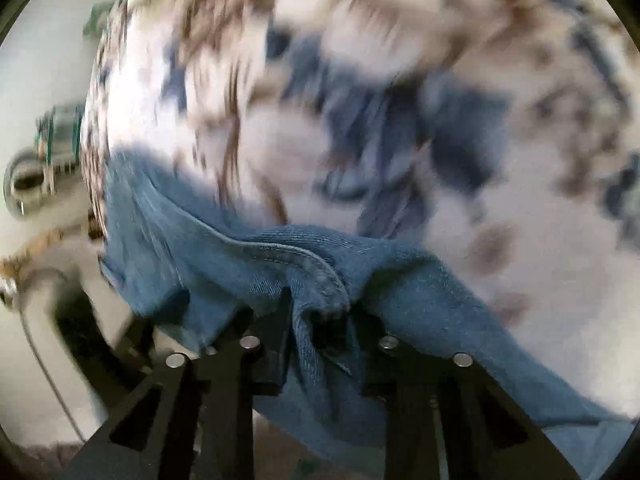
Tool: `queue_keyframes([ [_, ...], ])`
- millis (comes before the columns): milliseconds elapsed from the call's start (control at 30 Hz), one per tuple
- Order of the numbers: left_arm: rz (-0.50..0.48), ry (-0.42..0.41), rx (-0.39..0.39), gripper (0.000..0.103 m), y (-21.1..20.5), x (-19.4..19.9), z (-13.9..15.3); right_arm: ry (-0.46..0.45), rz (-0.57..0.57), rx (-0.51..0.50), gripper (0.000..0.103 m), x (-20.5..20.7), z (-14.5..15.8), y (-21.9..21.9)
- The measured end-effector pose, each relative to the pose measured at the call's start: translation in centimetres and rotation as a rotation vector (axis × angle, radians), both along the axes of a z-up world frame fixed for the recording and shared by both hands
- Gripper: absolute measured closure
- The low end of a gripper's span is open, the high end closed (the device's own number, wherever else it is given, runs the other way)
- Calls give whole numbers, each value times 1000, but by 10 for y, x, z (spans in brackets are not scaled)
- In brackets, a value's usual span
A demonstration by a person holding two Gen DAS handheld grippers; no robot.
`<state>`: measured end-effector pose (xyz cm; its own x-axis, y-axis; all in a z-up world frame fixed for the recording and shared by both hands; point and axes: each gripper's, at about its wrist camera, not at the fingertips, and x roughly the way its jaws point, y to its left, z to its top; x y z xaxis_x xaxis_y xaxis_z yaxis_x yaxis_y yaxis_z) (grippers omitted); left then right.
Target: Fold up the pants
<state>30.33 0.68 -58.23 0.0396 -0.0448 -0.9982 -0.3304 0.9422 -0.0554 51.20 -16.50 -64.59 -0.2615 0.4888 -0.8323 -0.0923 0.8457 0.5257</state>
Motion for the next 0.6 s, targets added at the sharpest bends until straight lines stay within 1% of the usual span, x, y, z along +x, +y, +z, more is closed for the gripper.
queue_keyframes([
  [33, -1, -3, -6, 0, 0, -1, 0, 8, -42, 22, 91, 9, 10, -13],
  [100, -4, -10, -15, 0, -1, -4, 1, -12, -95, 21, 91, 20, 18, -30],
  [133, -5, -9, -17, 0, -1, -6, 0, 2, -86, 24, 91, 22, 16, -30],
  [200, -7, -7, -16, 0, -3, -7, 0, 61, -38, 50, 91, 21, 12, -26],
  [233, -4, -5, -14, 0, -4, -7, 0, 57, -5, 53, 90, 18, 15, -23],
  [267, -2, -3, -14, 0, -4, -8, 0, 41, 38, 29, 81, 15, 18, -19],
  [300, 0, -1, -17, 0, -4, -7, 0, 11, 82, -4, 66, 10, 22, -15],
  [333, 4, 0, -22, 0, -3, -6, 0, -14, 112, -22, 61, 6, 26, -17],
  [367, 6, 2, -25, 0, -1, -3, 1, -26, 138, -29, 52, 3, 26, -14],
  [400, 7, 4, -27, 0, -1, -3, 1, -60, 189, -65, 52, -2, 26, -9],
  [433, 5, 6, -29, 0, -1, -2, 1, -112, 204, -137, 52, -4, 28, -10],
  [467, 1, 11, -30, 0, -2, -2, 3, -190, 200, -256, 52, -1, 35, -19],
  [500, 2, 12, -33, 0, -2, -2, 7, -223, 170, -273, 52, 0, 41, -25],
  [533, 5, 7, -38, 0, 8, 7, 14, -196, 142, -194, 52, -1, 46, -29],
  [567, 6, 0, -34, 0, 11, 8, 20, -164, 131, -123, 52, -4, 49, -30],
  [600, 8, -9, -26, 0, 13, 9, 25, -111, 152, -34, 52, -13, 50, -26],
])
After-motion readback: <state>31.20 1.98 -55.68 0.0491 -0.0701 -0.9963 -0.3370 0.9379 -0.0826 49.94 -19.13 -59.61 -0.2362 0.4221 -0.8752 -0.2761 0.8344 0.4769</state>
